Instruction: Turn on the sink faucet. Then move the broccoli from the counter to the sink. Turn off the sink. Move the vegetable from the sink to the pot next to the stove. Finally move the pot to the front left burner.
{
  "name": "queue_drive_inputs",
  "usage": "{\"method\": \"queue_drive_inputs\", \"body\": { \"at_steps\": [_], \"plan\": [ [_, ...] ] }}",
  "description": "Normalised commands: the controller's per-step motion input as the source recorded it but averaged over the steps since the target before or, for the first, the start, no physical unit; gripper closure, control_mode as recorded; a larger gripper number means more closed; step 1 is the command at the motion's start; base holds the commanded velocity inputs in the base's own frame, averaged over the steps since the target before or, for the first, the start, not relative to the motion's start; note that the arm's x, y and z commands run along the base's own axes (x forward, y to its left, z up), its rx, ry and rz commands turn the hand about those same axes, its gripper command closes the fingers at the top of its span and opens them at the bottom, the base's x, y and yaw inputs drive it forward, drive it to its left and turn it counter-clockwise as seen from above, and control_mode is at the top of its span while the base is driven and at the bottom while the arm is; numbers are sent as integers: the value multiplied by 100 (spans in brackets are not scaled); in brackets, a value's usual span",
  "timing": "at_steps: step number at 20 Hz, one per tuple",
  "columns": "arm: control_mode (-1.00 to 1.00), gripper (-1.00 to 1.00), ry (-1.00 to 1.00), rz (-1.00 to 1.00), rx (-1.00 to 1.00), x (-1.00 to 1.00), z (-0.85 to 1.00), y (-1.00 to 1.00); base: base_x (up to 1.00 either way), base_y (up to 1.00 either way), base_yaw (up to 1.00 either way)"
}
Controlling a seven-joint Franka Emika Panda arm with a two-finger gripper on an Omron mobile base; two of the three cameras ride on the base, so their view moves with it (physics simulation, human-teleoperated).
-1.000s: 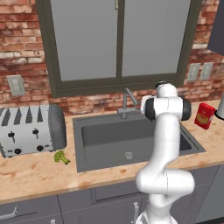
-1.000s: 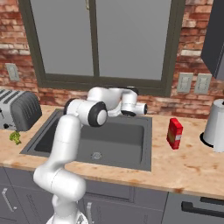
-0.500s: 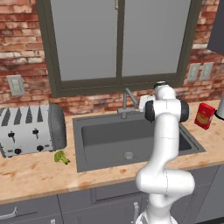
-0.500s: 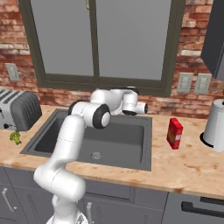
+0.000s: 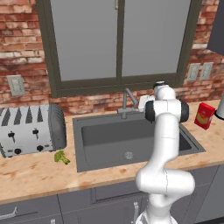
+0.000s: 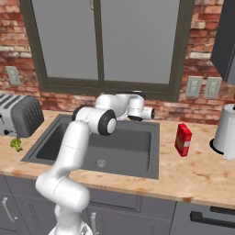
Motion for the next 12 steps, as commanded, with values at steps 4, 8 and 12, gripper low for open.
{"method": "queue_drive_inputs", "body": {
  "at_steps": [4,8,12],
  "plan": [
    [-100,-100,0,0,0,0,-5,14,0,0,0],
    [-100,-100,0,-2,0,0,-3,33,0,0,0],
    [-100,-100,0,-3,0,0,-2,36,0,0,0]
  ]
}}
